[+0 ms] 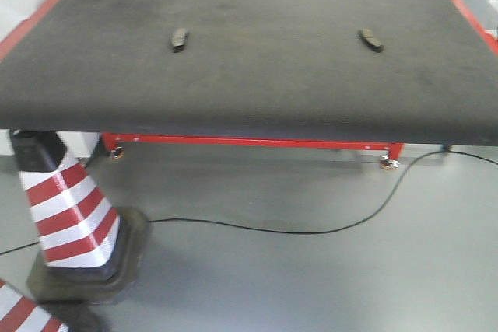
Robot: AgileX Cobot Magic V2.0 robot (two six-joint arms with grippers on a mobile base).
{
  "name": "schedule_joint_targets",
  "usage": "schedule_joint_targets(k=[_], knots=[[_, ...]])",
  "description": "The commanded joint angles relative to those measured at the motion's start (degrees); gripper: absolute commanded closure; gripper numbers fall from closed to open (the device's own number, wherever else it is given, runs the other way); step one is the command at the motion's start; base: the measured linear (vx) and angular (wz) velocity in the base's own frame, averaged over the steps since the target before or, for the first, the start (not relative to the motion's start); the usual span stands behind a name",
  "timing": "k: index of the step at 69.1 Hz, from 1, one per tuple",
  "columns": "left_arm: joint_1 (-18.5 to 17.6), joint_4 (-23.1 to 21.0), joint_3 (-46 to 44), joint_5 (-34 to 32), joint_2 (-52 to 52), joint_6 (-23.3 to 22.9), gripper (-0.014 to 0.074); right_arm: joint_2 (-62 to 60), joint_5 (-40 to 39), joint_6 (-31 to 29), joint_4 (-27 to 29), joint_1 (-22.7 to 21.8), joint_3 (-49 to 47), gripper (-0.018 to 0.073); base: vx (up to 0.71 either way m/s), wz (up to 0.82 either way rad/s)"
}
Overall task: Move and align brake pads A on conveyor
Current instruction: 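Turn and approach the black conveyor belt, stopping at its edge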
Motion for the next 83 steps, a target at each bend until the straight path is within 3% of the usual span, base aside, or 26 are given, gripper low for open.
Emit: schedule_joint_targets(k=[1, 47, 83], knots=[[-0.14, 0.89, -1.65, -5.14, 0.88, -0.27, 0.0603, 0.61, -5.52, -0.3, 0.23, -0.31, -1.62, 0.0561, 0.05, -0.32], [-0.14, 0.89, -1.65, -5.14, 0.88, -0.27, 0.0603, 0.61, -5.46, -0.3, 0.23, -0.31, -1.62, 0.0561, 0.05, -0.11], [-0.14, 0.89, -1.65, -5.19, 0.88, -0.27, 0.0603, 0.61, -5.46, -0.3, 0.23, -0.31, -1.62, 0.0561, 0.29, -0.01]])
